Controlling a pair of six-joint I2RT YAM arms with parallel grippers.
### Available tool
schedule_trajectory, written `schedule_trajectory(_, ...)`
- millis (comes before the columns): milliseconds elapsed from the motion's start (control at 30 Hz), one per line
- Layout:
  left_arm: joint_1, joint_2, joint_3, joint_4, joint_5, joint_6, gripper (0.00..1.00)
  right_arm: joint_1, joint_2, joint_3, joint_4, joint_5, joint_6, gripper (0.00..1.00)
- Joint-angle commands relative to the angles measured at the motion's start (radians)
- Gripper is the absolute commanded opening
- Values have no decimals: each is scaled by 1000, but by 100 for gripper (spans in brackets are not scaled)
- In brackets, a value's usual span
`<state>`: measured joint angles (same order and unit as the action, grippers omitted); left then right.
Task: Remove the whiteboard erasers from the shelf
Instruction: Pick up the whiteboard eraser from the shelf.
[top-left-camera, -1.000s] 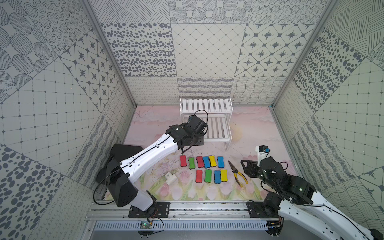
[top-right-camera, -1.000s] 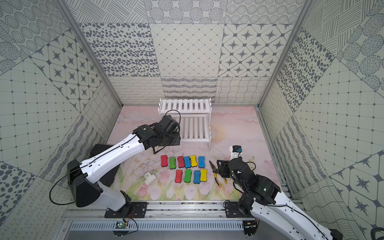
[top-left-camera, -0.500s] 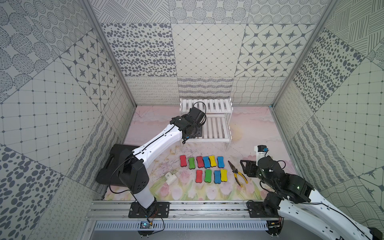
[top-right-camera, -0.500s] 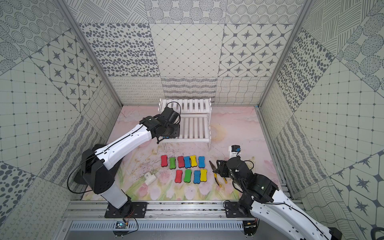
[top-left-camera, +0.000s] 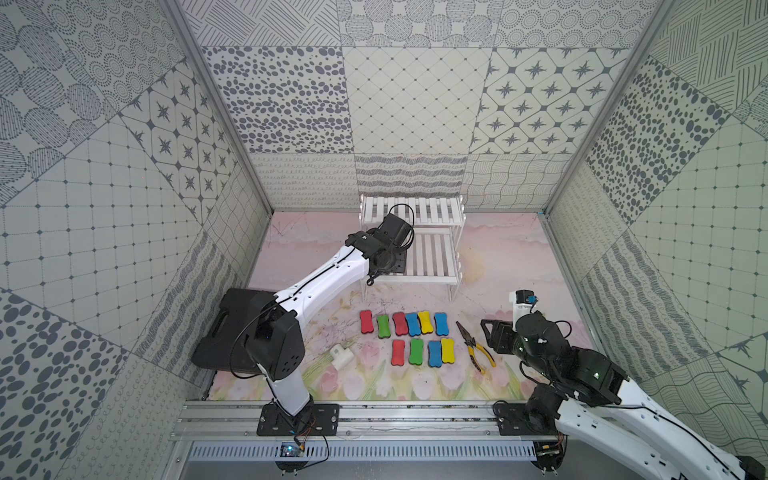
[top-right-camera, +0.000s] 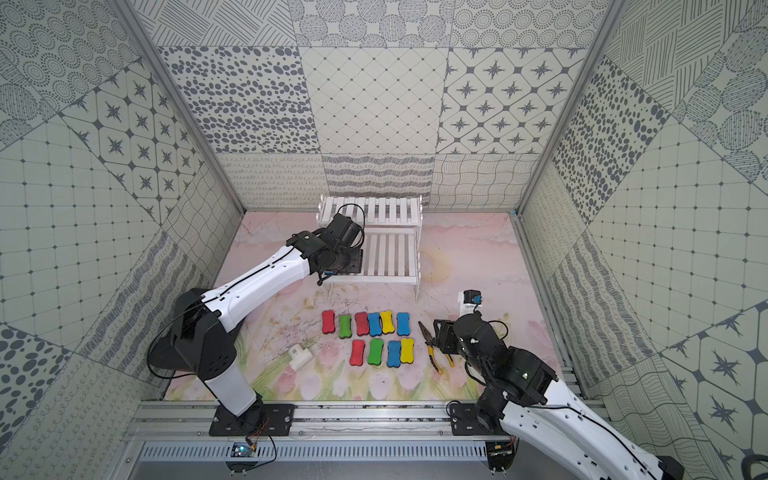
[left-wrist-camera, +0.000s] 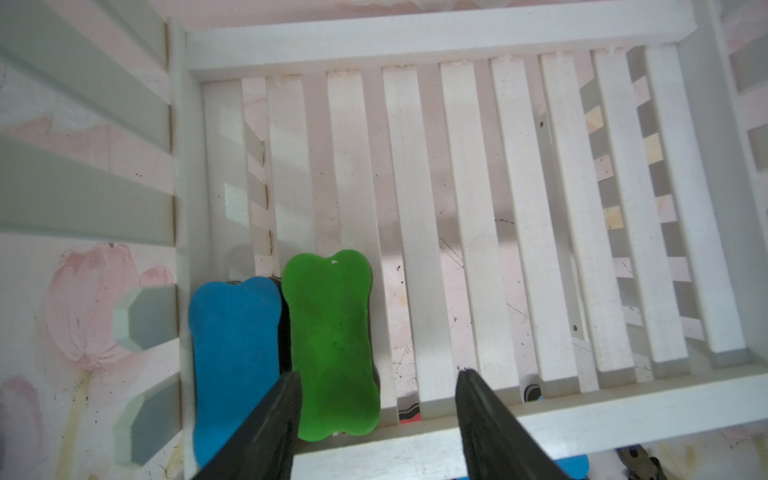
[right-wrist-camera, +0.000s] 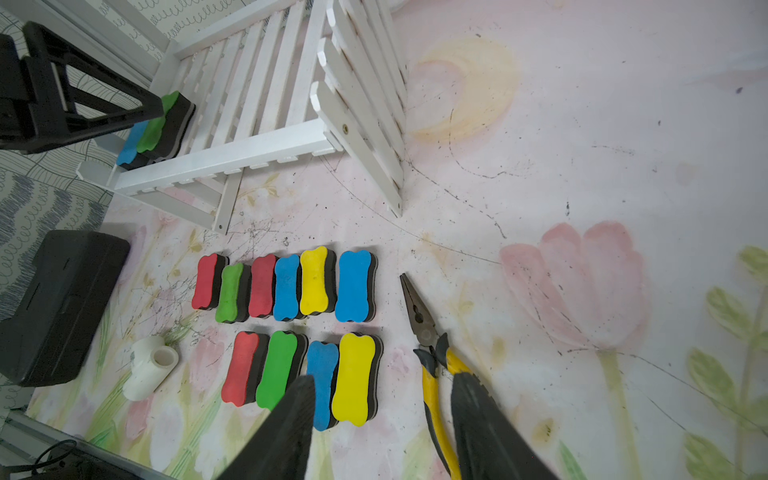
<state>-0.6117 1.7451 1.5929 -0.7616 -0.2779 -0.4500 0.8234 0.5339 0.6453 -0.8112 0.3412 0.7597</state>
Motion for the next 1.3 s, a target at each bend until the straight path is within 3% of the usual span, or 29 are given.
schedule_trajectory(0,-1,-45,-50,80,-39,16,64,-6,12,17,39,-2,11,57)
schedule_trajectory(200,-28,-113,-145,182,-87,37,64,-10,12,10,46,-10,12,57)
schedule_trajectory(533,-29,-69,-129,167,-126,36,64,-14,-2,3,46,-14,17,57)
schedule_trajectory(867,-29,-34,-145,185,-47,13,55,-16,-10,-2,45,-19,20,57)
schedule_trajectory(1267,-66,-58,-163,176,-23,-18,53,-20,-11,-9,46,-21,24,57)
